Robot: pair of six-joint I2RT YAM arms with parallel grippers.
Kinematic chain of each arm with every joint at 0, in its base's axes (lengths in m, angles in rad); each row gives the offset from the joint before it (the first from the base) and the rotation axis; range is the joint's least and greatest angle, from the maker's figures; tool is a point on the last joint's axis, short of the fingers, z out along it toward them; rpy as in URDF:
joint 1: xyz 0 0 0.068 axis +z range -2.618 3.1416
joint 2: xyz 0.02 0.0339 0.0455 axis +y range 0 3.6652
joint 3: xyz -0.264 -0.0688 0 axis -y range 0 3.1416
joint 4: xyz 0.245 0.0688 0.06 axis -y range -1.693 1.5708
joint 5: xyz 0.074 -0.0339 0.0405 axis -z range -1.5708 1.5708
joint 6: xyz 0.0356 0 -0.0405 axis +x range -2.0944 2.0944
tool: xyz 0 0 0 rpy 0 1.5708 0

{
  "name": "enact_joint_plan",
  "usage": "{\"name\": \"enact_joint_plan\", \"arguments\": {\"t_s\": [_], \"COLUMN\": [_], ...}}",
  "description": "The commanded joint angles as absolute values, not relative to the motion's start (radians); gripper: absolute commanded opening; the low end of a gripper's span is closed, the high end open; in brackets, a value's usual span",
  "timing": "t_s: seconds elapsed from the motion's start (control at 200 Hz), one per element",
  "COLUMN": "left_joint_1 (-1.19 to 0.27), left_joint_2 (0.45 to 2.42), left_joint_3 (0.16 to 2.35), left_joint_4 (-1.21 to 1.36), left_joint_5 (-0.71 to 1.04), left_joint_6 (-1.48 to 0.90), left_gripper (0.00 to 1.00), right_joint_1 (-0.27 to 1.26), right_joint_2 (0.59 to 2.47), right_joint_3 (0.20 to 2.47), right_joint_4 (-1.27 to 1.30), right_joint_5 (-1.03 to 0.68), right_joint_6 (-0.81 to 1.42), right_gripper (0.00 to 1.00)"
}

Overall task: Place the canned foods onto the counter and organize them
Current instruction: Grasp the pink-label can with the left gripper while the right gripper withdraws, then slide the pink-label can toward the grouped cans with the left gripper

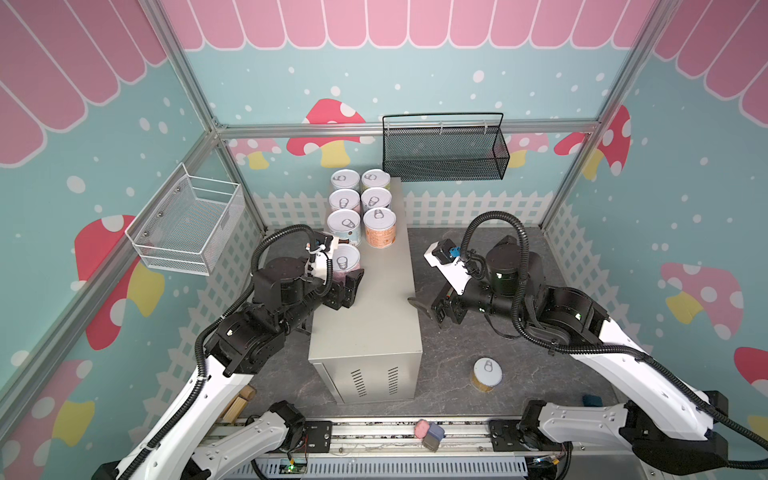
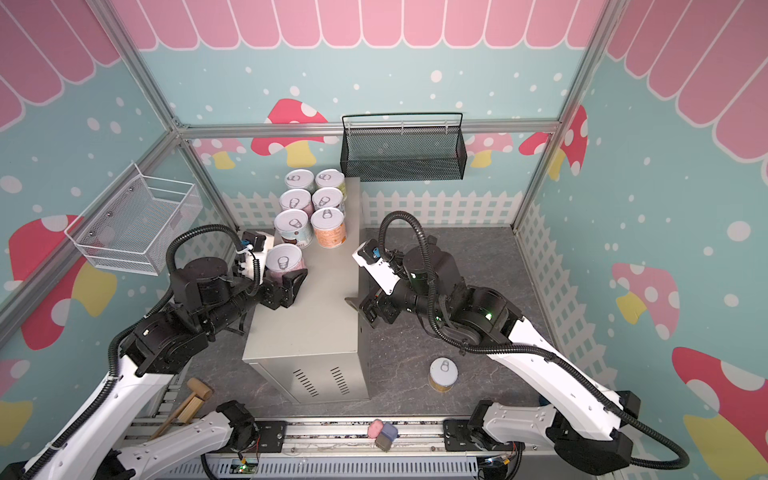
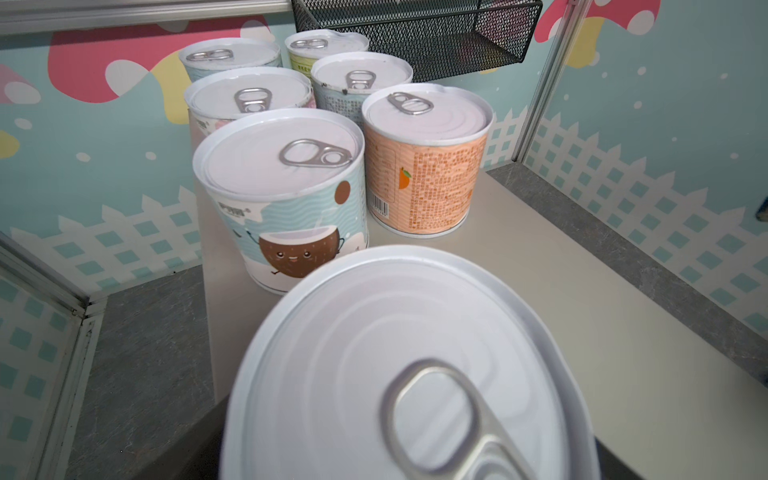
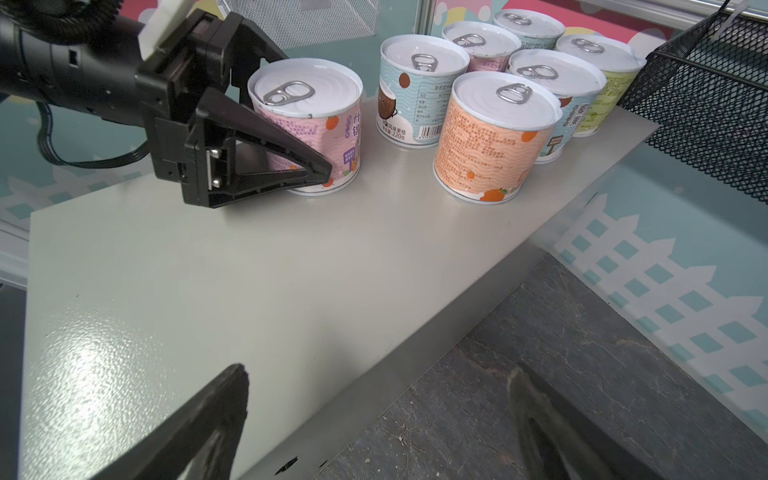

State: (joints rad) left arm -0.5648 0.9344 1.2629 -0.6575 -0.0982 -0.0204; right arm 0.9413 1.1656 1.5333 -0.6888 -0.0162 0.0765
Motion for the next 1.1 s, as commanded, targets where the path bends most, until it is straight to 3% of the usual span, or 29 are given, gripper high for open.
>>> {"name": "enact_joint_plan", "arguments": {"t_s": [0.0,0.751,0.936,1.091], "left_joint_1": [-0.537,-0.445,-0.443,-0.444], "left_joint_2": [0.945,1.013,0.962,0.918], "left_joint_3": [1.262,1.276,1.250,1.213], "left_joint_4": [-0.630,-0.581,-0.581,-0.594], "left_joint_5": [-0.030,0.089,0.082,0.078], "left_joint_6": [0.007,0.021,0.008,0.014], "left_gripper": [0.87,0.81,0.92,0.92], "right_joint_1": [0.936,0.927,0.923,0.920], "right_joint_2": [1.169,1.180,1.166,1.158], "right_joint_3": [1.516,1.491,1.471,1.464], "right_joint_4": [-0.664,-0.640,-0.631,-0.628], "right_joint_5": [-0.015,-0.001,-0.008,-0.010], "right_joint_6": [0.076,0.064,0.068,0.069], "right_gripper": [0.98,0.98,0.98,0.98]}}
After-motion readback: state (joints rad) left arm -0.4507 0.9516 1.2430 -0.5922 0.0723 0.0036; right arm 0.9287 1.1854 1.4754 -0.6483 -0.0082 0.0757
